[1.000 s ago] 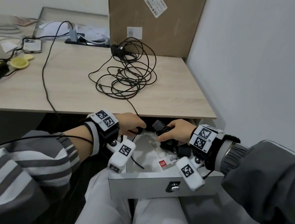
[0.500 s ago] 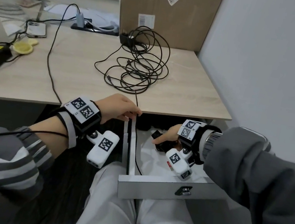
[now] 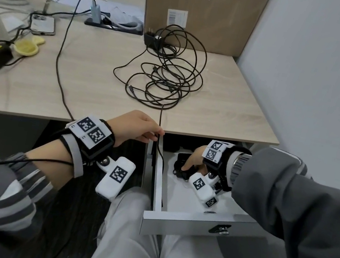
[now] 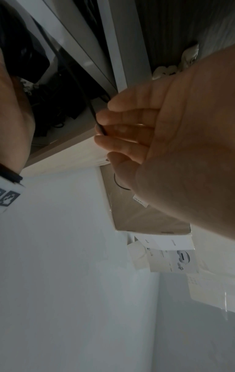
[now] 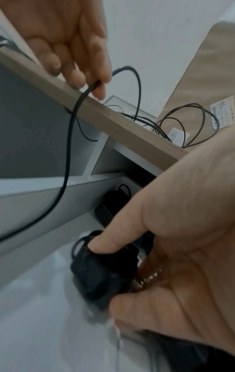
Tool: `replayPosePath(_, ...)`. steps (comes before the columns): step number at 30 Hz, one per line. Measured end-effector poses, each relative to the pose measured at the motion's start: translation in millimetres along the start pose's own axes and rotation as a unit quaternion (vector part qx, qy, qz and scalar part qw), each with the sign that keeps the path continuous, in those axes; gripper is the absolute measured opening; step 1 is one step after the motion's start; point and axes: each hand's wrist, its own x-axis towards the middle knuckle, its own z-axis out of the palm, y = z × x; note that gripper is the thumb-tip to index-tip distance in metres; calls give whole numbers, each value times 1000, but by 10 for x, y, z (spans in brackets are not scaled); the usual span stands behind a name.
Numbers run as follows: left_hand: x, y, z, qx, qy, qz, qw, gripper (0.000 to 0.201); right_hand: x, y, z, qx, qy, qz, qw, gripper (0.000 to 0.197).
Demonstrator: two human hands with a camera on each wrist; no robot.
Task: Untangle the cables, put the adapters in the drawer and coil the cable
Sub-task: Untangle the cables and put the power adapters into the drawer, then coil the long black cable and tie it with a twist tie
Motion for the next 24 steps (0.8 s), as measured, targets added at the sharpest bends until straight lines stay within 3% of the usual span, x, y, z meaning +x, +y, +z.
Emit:
replayPosePath(3,-10,-3,-10,0,-3,1,1000,21,7,36,-37,-36,-7,-25,999,32)
replayPosePath(5,-22,-12,-23,-1,-2,3,1000,21,44,89,-70,3,-17,-53,998,19)
replayPosePath(13,-45,-61,-39,-10,7,0,1000,20,194,169,-115,59,-8,-69,996,20)
replayPosePath(17,-66,-62,-53,-20,18,4,1000,22,202,195,-148,12,52,-58,997,26)
replayPosePath(20,-93,-22,-68,-40,28,18,999,19,180,210,-224,40,56,-68,995,23)
replayPosePath(24,-127,114,-75,-89,10,50,995,18,107,201,-212,-41,42,-67,996,28)
